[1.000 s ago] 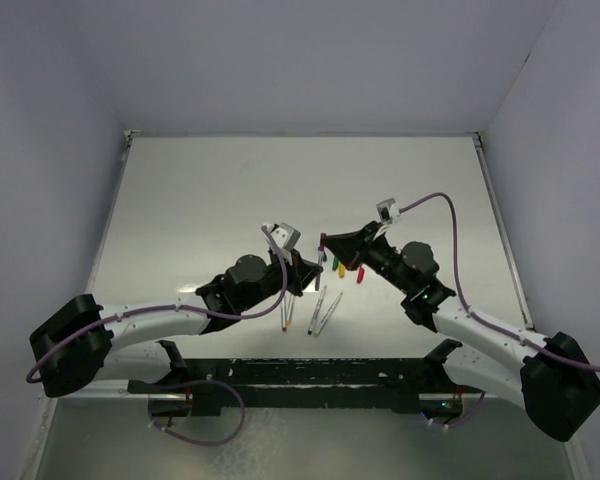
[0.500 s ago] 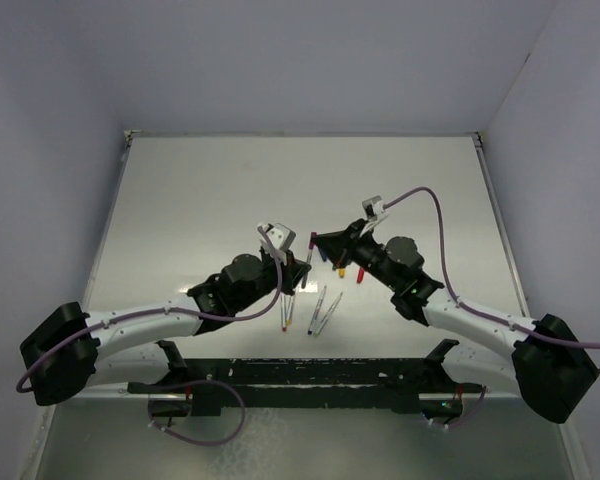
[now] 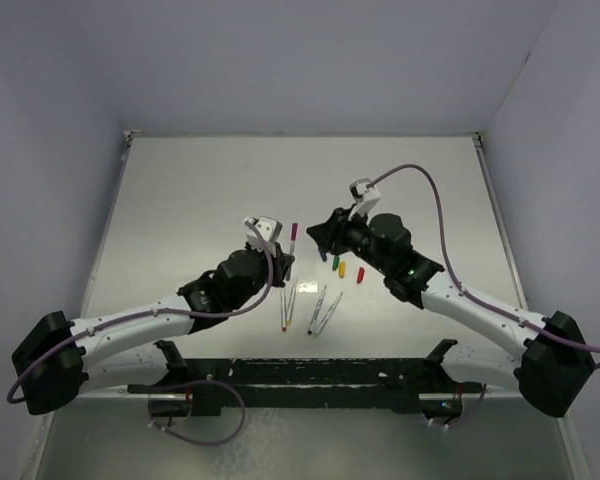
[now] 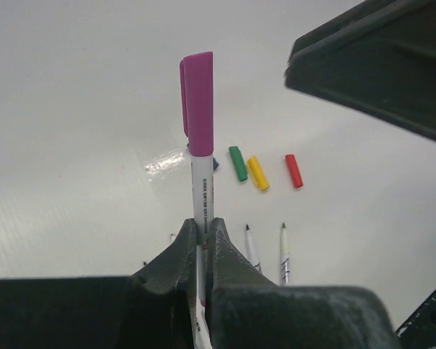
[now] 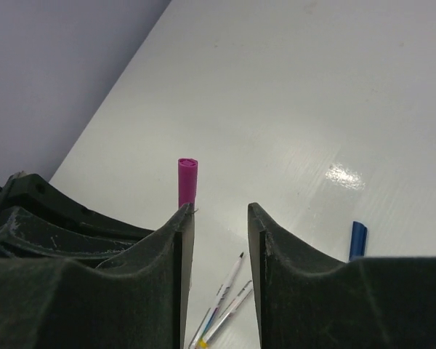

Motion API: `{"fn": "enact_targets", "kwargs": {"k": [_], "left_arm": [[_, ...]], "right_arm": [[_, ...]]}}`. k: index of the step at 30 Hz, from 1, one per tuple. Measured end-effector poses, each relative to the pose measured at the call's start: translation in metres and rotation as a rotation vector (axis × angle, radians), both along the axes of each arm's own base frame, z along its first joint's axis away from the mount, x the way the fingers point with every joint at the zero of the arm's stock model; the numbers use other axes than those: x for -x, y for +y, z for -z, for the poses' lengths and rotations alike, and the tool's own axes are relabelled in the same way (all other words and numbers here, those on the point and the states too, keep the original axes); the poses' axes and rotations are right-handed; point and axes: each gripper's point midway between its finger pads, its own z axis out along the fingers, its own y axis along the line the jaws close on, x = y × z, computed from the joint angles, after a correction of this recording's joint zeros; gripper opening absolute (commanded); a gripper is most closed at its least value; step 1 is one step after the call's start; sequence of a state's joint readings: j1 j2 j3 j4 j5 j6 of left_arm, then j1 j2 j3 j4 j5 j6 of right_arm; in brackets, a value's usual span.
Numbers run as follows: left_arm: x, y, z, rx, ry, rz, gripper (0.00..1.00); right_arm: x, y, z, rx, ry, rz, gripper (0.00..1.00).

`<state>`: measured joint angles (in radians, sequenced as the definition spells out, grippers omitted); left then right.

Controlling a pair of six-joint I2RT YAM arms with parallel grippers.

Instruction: Insert the pens into the pen caps

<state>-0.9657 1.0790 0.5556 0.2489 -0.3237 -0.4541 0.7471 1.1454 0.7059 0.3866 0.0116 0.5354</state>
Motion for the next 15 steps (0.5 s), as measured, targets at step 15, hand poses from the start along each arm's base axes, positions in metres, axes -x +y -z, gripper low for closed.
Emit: {"fn": "enact_targets", "kwargs": {"k": [15], "left_arm": [[-0.069, 0.088, 0.077, -0.226, 0.254, -0.341, 0.01]], "right_arm": [[-0.001, -0.022, 0.023, 0.069, 0.083, 0.108, 0.69]]}}
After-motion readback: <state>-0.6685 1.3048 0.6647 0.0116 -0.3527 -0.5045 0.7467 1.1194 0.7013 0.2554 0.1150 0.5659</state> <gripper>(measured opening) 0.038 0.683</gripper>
